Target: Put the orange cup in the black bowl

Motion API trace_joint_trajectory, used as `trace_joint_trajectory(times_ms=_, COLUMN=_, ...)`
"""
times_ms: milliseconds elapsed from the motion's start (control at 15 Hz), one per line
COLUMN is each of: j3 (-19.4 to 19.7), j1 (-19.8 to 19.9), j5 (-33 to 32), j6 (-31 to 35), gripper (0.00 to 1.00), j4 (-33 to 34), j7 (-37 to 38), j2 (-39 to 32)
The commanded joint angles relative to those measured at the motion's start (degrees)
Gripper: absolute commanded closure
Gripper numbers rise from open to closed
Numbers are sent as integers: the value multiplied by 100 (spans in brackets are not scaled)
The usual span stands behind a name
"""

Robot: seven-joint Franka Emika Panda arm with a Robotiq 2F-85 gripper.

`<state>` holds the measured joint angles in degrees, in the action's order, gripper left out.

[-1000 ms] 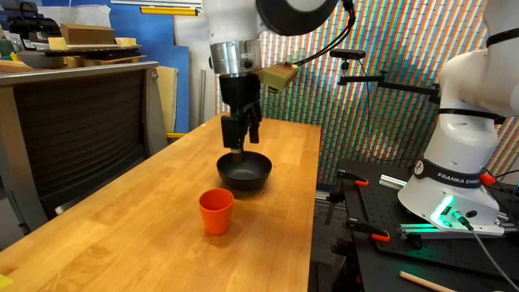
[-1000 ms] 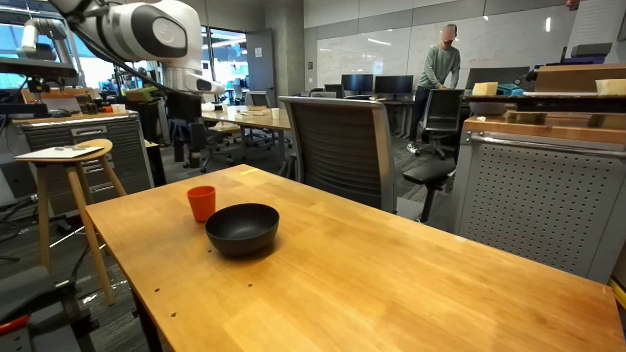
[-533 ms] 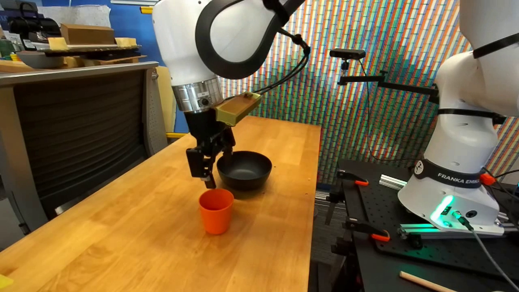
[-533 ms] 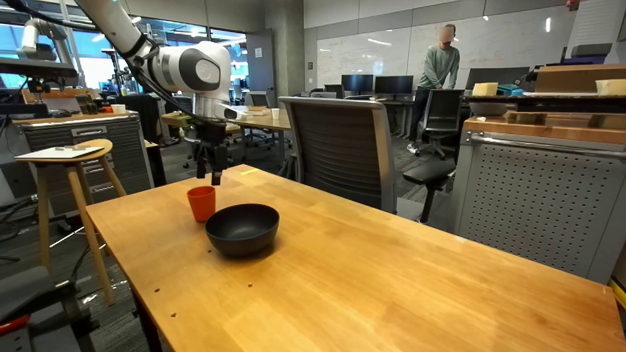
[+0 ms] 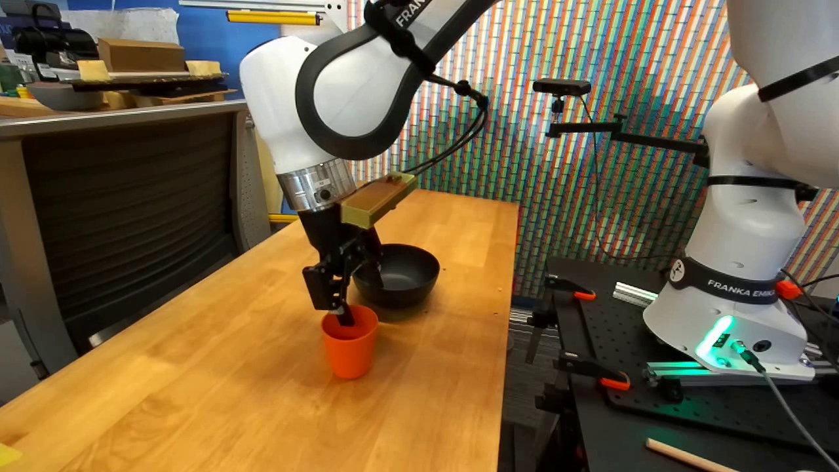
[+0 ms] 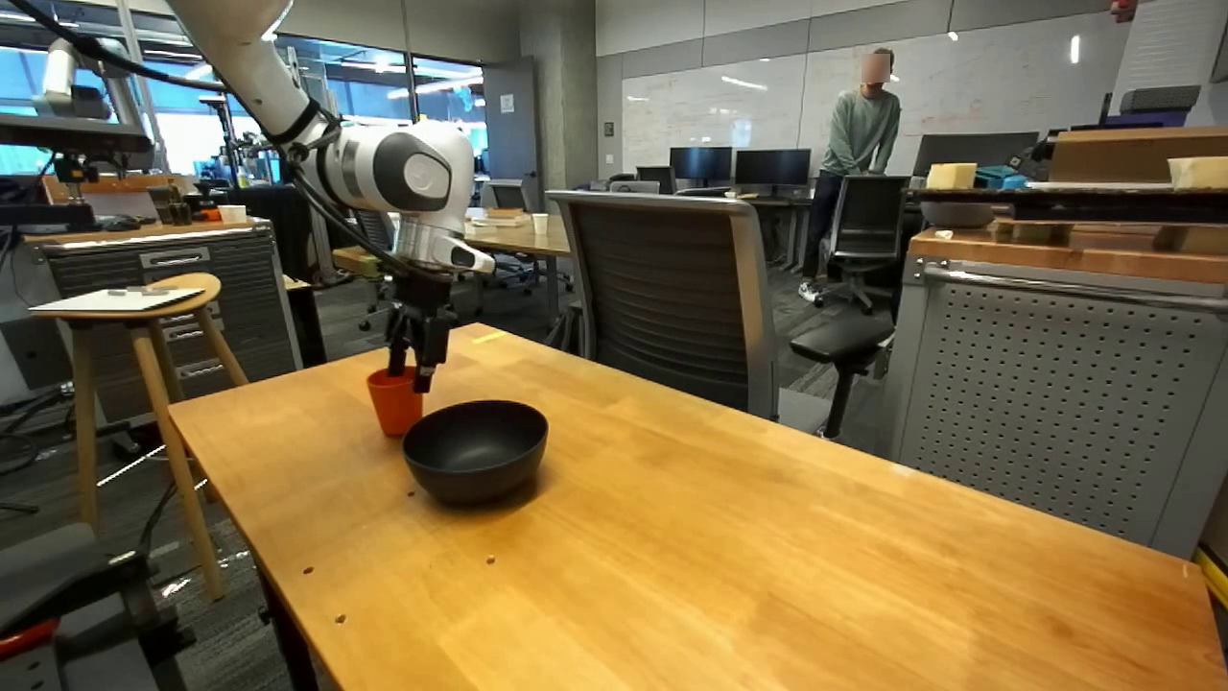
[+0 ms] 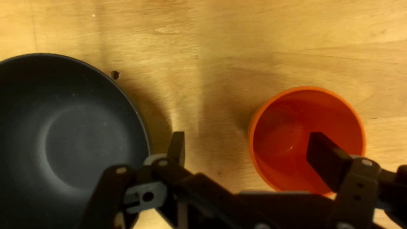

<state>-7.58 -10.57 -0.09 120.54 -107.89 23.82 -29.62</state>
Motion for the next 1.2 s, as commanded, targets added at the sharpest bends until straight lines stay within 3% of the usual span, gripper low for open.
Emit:
trace_joint_trajectory(times_ms=0, j3=126, j1=-124, j5=187, j6=-199, gripper=35, j4=269, j7=-25, j2=-237)
trace_joint_trajectory(times_ms=467, j3=89, j1=-68, j5=519, j6=-145, gripper=89, j4=227, j7=-99, j2=-272)
trace_joint_trajectory(times_ms=600, j3=93, j1=-75, j5=562, j6=-160, gripper=100, j4=230, j7=-97, j2=-260)
trace_joint_trajectory(times_ms=933, j3=179, j1=-131, j5=466, j6=-237, gripper=98, j4=168, j7=65, j2=-106)
trace_joint_trajectory(times_ms=1133, j3=312, j1=-186, j5=350, j6=-231, gripper=98, j4=-174, j7=384, j2=487)
